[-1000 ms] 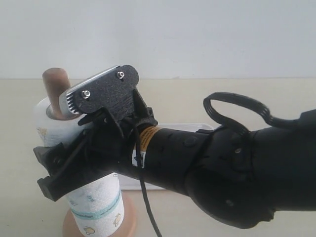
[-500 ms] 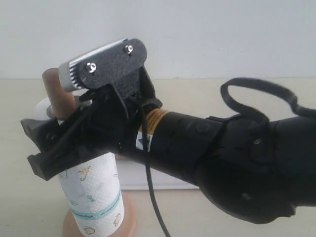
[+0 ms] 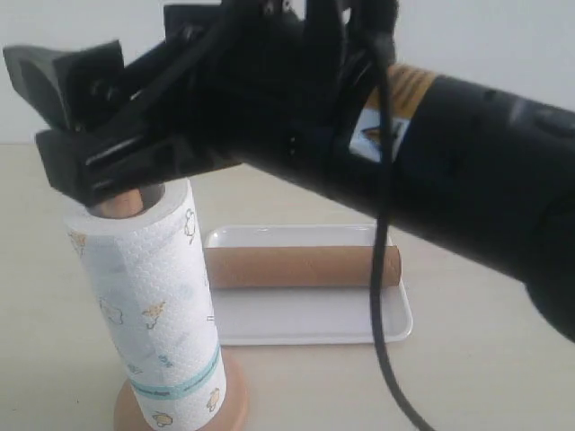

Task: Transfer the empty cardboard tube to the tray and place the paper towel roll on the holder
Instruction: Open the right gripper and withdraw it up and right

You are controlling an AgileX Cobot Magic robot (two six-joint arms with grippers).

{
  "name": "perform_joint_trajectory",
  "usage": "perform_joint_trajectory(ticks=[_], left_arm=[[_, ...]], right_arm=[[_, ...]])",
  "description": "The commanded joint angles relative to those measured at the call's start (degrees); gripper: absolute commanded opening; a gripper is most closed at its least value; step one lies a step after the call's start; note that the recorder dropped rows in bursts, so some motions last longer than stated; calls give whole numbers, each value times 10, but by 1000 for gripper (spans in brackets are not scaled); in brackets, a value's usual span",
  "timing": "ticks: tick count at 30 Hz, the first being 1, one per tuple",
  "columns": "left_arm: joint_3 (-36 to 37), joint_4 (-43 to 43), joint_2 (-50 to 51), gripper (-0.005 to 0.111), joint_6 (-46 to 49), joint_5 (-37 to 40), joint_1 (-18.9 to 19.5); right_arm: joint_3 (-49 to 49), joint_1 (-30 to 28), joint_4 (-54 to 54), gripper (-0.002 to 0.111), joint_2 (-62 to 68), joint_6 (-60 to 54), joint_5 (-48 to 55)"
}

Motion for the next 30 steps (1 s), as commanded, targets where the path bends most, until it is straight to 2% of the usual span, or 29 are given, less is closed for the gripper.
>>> perform_joint_trajectory(ticks=[1, 6, 8, 11, 12, 13, 14, 16, 30], left_arm=[[2, 3, -1, 4, -4, -1, 2], [2, 3, -1, 4, -4, -1, 2], [2, 3, -1, 4, -4, -1, 2], [2, 3, -1, 4, -4, -1, 2], [2, 3, -1, 4, -4, -1, 2], [2, 3, -1, 4, -4, -1, 2], [2, 3, -1, 4, -4, -1, 2], [2, 3, -1, 4, -4, -1, 2], [2, 3, -1, 4, -4, -1, 2]], right_arm=[[-2, 1, -2, 85, -51, -23, 11], [-2, 1, 20, 85, -115, -102, 79], [-2, 1, 51, 79, -140, -141, 106], [-2, 1, 67, 54, -177, -178, 159], [-2, 1, 67, 41, -188, -185, 177], [-2, 1, 67, 10, -204, -187, 215], [-2, 1, 69, 0, -211, -189, 234], [-2, 1, 70, 2, -222, -188, 264], [-2, 1, 72, 1, -220, -181, 264]])
